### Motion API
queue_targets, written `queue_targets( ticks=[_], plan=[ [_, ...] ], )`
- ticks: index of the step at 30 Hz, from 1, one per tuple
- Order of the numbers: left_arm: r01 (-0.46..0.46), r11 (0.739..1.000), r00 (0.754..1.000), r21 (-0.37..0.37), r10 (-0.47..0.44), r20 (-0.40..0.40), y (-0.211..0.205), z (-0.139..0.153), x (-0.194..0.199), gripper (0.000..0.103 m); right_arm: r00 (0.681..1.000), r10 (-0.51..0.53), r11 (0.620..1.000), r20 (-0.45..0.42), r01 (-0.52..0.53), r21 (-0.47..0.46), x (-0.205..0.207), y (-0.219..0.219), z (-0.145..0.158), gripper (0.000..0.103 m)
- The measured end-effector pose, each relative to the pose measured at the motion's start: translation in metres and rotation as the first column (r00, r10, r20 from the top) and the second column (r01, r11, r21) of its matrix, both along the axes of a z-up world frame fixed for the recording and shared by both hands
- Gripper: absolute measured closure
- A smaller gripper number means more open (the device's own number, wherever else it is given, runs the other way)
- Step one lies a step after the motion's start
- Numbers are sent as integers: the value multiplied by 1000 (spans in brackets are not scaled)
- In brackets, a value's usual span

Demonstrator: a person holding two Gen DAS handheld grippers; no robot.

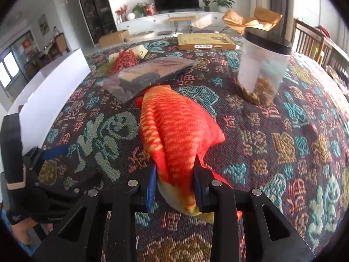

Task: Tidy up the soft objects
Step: 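Grasp the orange fish plush with the right gripper, then lift the fish plush with the right gripper toward the white box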

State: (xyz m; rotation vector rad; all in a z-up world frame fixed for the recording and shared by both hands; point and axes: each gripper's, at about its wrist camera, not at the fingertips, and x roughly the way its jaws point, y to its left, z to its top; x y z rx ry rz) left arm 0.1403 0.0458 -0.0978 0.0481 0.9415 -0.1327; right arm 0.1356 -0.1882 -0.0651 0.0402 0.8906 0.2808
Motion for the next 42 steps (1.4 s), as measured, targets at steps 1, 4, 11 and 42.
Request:
queue_targets(
  ticks=[1, 4, 11, 42],
  plan=[
    [0, 1000, 1000, 0, 0, 0, 0, 0, 0, 0, 999, -34, 999, 10, 34, 30, -15, -12, 5, 72],
    [0, 1000, 1000, 0, 0, 0, 0, 0, 0, 0, 984, -170, 983, 54, 165, 83, -47, -49, 21, 72],
    [0, 1000, 1000, -1, 0, 0, 0, 0, 0, 0, 872, -473, 881, 127, 469, 67, -17, -118, 29, 72],
    [0, 1000, 1000, -2, 0, 1, 1, 0, 0, 0, 881, -472, 859, 40, 469, -206, 28, -119, -39, 20]
  ],
)
